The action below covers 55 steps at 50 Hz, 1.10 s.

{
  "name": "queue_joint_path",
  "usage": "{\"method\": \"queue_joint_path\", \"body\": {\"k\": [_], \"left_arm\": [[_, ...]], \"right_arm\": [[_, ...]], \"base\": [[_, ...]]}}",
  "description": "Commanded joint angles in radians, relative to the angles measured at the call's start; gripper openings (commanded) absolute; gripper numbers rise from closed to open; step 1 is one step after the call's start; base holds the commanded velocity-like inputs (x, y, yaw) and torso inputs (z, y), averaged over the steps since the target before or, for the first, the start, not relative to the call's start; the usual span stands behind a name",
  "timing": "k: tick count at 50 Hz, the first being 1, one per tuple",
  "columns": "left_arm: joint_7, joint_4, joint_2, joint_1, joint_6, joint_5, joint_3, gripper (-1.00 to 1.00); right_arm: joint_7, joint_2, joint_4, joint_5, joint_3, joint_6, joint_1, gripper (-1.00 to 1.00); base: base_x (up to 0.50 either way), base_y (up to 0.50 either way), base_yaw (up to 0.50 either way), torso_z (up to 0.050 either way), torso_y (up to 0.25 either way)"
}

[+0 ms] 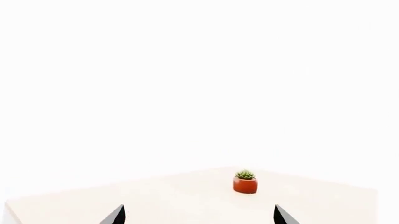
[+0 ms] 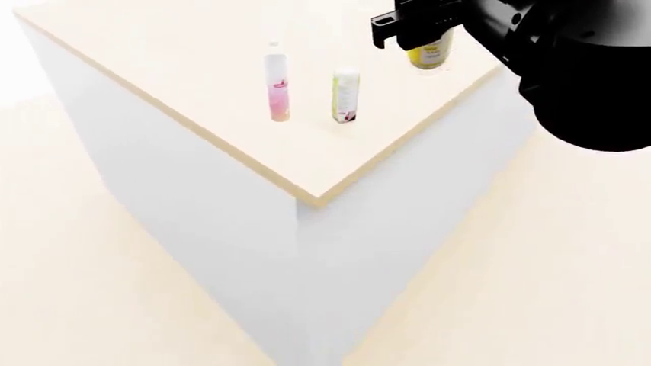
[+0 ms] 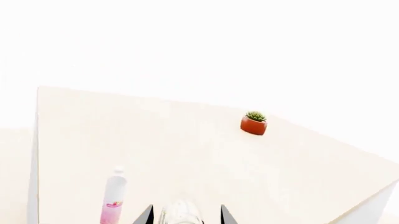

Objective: Move the drinks to the dining counter.

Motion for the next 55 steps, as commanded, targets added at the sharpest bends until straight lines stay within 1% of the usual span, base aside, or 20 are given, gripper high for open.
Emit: {"method": "queue_joint_path", "body": {"k": [1, 23, 24, 25, 42, 55], "left_arm": [[-0.003, 0.002, -0.001, -0.003, -0.002, -0.002, -0.002, 1.00], [-0.003, 0.001, 0.000, -0.001, -0.003, -0.004, -0.004, 1.00], [-0.002, 0.000, 0.000, -0.002, -0.003, -0.004, -0.004, 1.00], [-0.002, 0.000, 0.000, -0.002, -0.003, -0.004, -0.004, 1.00], [-0.004, -0.001, -0.002, -0.001, -0.002, 0.000, -0.006, 1.00], [-0.009, 0.004, -0.003, -0.002, -0.005, -0.007, -0.008, 1.00]], "right_arm": [[-0.002, 0.000, -0.002, -0.014, 0.006, 0.006, 0.008, -1.00], [-0.004, 0.000, -0.004, -0.022, 0.005, 0.002, 0.007, -1.00], [-0.008, 0.000, -0.004, -0.017, 0.029, -0.034, -0.009, -1.00], [-0.011, 0.001, -0.009, -0.030, 0.014, -0.015, 0.005, -1.00], [0.006, 0.000, -0.025, -0.005, 0.033, -0.014, 0.027, -1.00], [-0.034, -0.035, -0.029, 0.027, 0.084, -0.115, -0.047, -1.00]], "base": [[-0.35, 0.36, 0.00, 0.000, 0.000], [-0.35, 0.36, 0.00, 0.000, 0.001], [-0.35, 0.36, 0.00, 0.000, 0.000], [-0.33, 0.37, 0.00, 0.000, 0.000], [0.00, 0.00, 0.00, 0.000, 0.001], [0.00, 0.00, 0.00, 0.000, 0.000]]}}
